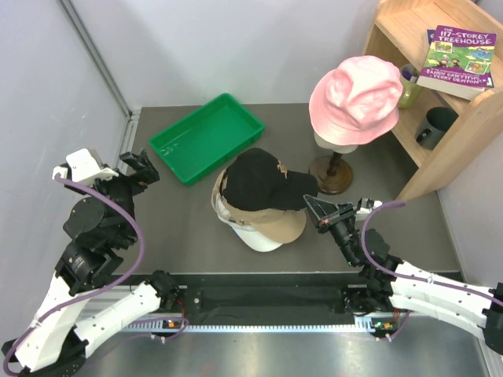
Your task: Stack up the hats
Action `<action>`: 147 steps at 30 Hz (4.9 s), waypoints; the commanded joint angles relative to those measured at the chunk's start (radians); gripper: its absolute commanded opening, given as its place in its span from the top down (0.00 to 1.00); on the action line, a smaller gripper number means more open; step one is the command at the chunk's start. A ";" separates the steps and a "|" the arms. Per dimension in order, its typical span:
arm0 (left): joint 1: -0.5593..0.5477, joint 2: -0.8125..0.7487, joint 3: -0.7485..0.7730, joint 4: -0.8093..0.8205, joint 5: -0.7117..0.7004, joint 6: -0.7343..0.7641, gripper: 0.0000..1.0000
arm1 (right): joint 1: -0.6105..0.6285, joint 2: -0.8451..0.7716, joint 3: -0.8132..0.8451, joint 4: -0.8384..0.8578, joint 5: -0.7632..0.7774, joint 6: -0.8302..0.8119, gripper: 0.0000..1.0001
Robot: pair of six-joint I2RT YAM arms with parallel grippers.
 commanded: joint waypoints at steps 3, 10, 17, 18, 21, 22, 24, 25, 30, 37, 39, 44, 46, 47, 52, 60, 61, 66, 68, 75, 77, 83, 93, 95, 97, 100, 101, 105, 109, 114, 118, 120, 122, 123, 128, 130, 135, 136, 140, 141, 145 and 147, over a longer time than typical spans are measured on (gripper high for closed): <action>-0.001 0.007 0.010 0.048 0.041 -0.008 0.01 | 0.016 0.004 -0.104 0.061 0.013 0.064 1.00; 0.001 0.137 -0.059 0.094 0.605 -0.084 0.01 | 0.016 0.079 -0.205 0.208 -0.004 0.107 1.00; 0.077 0.340 -0.114 0.082 0.984 -0.226 0.01 | 0.013 0.088 -0.249 0.241 0.009 0.122 1.00; 0.129 0.344 -0.130 0.106 1.003 -0.243 0.02 | 0.013 0.082 -0.254 0.239 0.010 0.122 1.00; 0.270 0.320 -0.194 0.129 1.141 -0.329 0.04 | 0.013 0.053 -0.262 0.221 0.023 0.128 1.00; 0.301 0.309 -0.237 0.151 1.196 -0.370 0.05 | 0.013 0.042 -0.266 0.207 0.029 0.131 1.00; 0.349 0.263 -0.277 0.177 1.232 -0.398 0.05 | 0.011 0.009 -0.268 0.166 0.034 0.133 1.00; 0.352 0.249 -0.309 0.197 1.239 -0.419 0.04 | 0.011 -0.005 -0.268 0.147 0.039 0.137 1.00; 0.357 0.162 -0.391 0.283 1.255 -0.499 0.01 | 0.010 -0.077 -0.285 0.077 0.057 0.166 1.00; 0.357 0.194 -0.414 0.272 1.295 -0.493 0.03 | 0.011 -0.108 -0.271 -0.002 0.052 0.170 1.00; 0.357 0.218 -0.397 0.219 1.287 -0.467 0.04 | 0.008 -0.097 -0.269 0.000 0.048 0.171 1.00; 0.357 0.277 -0.352 0.176 1.278 -0.424 0.17 | 0.010 -0.059 -0.259 0.026 0.034 0.166 1.00; 0.358 0.286 -0.336 0.150 1.243 -0.409 0.23 | 0.008 -0.036 -0.257 0.053 0.025 0.160 1.00; 0.357 0.287 -0.329 0.140 1.226 -0.404 0.24 | 0.008 -0.027 -0.254 0.060 0.023 0.156 1.00; 0.357 0.287 -0.317 0.123 1.180 -0.394 0.35 | 0.008 0.008 -0.243 0.083 0.010 0.144 1.00; 0.357 0.329 -0.299 0.134 1.209 -0.361 0.46 | 0.008 0.033 -0.231 0.093 0.002 0.128 1.00; 0.357 0.337 -0.293 0.136 1.213 -0.358 0.47 | 0.008 0.036 -0.230 0.093 0.000 0.127 1.00; 0.357 0.367 -0.274 0.143 1.250 -0.326 0.62 | 0.010 0.044 -0.222 0.093 -0.001 0.119 1.00; 0.357 0.379 -0.273 0.139 1.262 -0.320 0.66 | 0.010 0.045 -0.214 0.092 -0.003 0.101 1.00; 0.357 0.372 -0.250 0.102 1.217 -0.308 1.00 | 0.007 0.071 -0.173 0.103 -0.032 0.048 1.00; 0.357 0.338 -0.237 0.071 1.126 -0.302 1.00 | 0.008 0.088 -0.167 0.103 -0.036 0.044 1.00; 0.361 0.337 -0.254 -0.019 1.084 -0.300 1.00 | 0.008 0.122 -0.177 0.090 -0.073 0.076 1.00; 0.361 0.274 -0.299 -0.076 1.061 -0.341 1.00 | 0.004 0.003 -0.242 0.060 -0.046 0.056 0.41; 0.361 0.262 -0.314 -0.059 1.083 -0.349 1.00 | -0.002 -0.020 -0.254 0.067 -0.035 0.053 0.36; 0.363 0.248 -0.322 -0.052 1.084 -0.357 1.00 | -0.010 -0.034 -0.266 0.083 -0.030 0.045 0.32; 0.363 0.240 -0.326 -0.056 1.086 -0.357 1.00 | -0.031 -0.041 -0.271 0.102 -0.046 0.019 0.31; 0.361 0.237 -0.326 -0.062 1.091 -0.357 1.00 | -0.047 -0.033 -0.268 0.104 -0.052 0.004 0.31; 0.361 0.231 -0.329 -0.068 1.100 -0.352 1.00 | -0.094 0.024 -0.249 0.147 -0.114 -0.030 0.31; 0.361 0.225 -0.326 -0.078 1.098 -0.348 1.00 | -0.171 0.142 -0.226 0.262 -0.220 -0.086 0.32; 0.363 0.223 -0.325 -0.088 1.101 -0.343 1.00 | -0.246 0.329 -0.171 0.461 -0.338 -0.148 0.37; 0.361 0.225 -0.319 -0.102 1.089 -0.340 1.00 | -0.260 0.412 -0.159 0.535 -0.394 -0.159 0.50; 0.361 0.228 -0.316 -0.110 1.080 -0.337 1.00 | -0.262 0.417 -0.157 0.541 -0.414 -0.160 0.62; 0.361 0.229 -0.311 -0.114 1.077 -0.329 1.00 | -0.262 0.404 -0.157 0.538 -0.423 -0.168 0.74; 0.361 0.231 -0.311 -0.114 1.077 -0.329 1.00 | -0.260 0.395 -0.162 0.532 -0.426 -0.171 0.77; 0.361 0.240 -0.306 -0.118 1.071 -0.320 1.00 | -0.262 0.294 -0.159 0.384 -0.446 -0.211 0.97; 0.361 0.248 -0.303 -0.125 1.060 -0.323 1.00 | -0.262 0.241 -0.159 0.261 -0.452 -0.232 1.00; 0.361 0.248 -0.303 -0.141 1.014 -0.346 1.00 | -0.260 0.167 -0.157 0.123 -0.477 -0.260 1.00; 0.361 0.249 -0.306 -0.141 1.009 -0.351 1.00 | -0.262 0.160 -0.167 0.107 -0.477 -0.254 1.00; 0.361 0.255 -0.331 -0.133 1.003 -0.370 1.00 | -0.262 0.139 -0.220 0.078 -0.445 -0.203 1.00; 0.361 0.263 -0.340 -0.130 0.973 -0.375 1.00 | -0.260 0.139 -0.231 0.066 -0.440 -0.180 1.00; 0.361 0.271 -0.369 -0.089 0.977 -0.390 1.00 | -0.262 0.148 -0.263 0.008 -0.415 -0.148 1.00; 0.361 0.271 -0.381 -0.070 0.989 -0.394 1.00 | -0.262 0.157 -0.254 -0.035 -0.412 -0.174 1.00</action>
